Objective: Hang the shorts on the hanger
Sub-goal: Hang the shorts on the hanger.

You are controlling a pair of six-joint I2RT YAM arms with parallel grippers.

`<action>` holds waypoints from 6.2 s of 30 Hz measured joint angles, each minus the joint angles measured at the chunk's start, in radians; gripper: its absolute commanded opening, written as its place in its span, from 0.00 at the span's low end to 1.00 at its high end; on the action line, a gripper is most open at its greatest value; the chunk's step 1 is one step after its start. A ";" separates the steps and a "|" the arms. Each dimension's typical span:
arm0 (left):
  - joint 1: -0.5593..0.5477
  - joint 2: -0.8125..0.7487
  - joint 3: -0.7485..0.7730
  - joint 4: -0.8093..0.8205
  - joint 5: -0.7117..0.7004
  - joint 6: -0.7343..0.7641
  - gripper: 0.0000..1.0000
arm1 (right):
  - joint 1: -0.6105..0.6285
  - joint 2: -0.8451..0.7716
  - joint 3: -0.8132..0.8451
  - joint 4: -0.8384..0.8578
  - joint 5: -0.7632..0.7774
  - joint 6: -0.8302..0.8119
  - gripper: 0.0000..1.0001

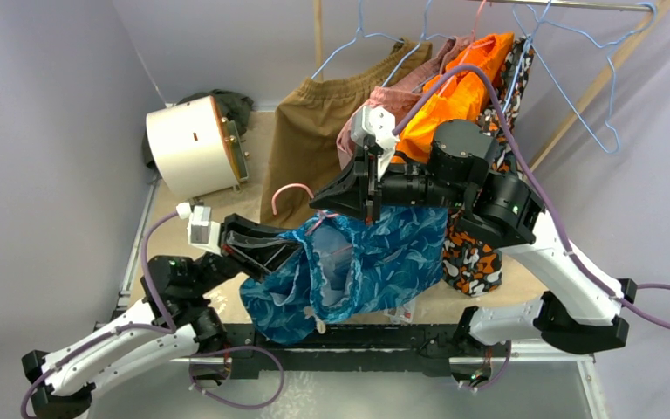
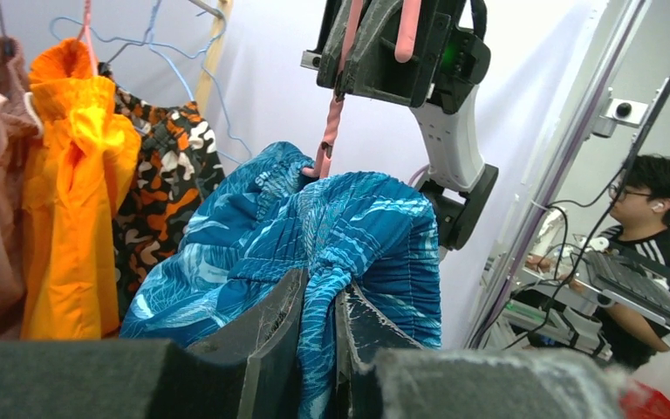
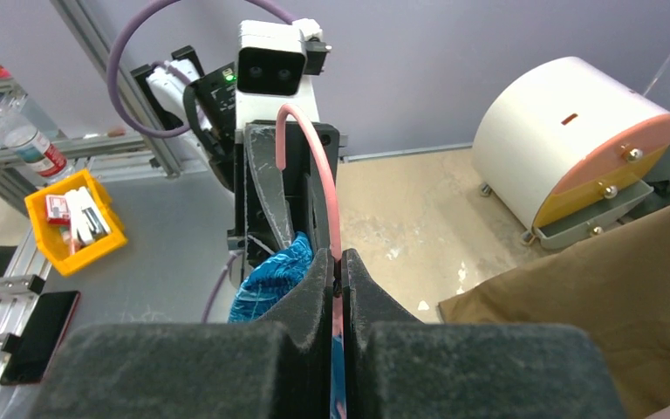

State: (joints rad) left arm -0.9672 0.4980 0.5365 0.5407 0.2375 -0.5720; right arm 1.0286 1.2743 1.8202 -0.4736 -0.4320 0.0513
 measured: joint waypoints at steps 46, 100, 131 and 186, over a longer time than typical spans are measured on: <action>-0.002 -0.151 0.329 -0.792 -0.332 0.202 0.51 | -0.001 -0.272 -0.336 0.330 0.134 0.125 0.00; -0.002 0.293 0.645 -0.790 0.108 0.300 0.67 | -0.001 -0.402 -0.520 0.494 0.176 0.213 0.00; -0.008 0.316 0.578 -0.765 0.246 0.391 0.00 | -0.006 -0.391 -0.526 0.396 0.137 0.219 0.52; -0.007 0.287 0.620 -0.797 0.090 0.357 0.66 | 0.000 -0.316 -0.346 0.051 0.122 0.089 0.00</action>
State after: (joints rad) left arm -0.9745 0.7853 1.1568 -0.2558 0.3279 -0.2146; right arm 1.0283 0.9585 1.4746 -0.4225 -0.3103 0.1398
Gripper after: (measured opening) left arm 0.621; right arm 0.032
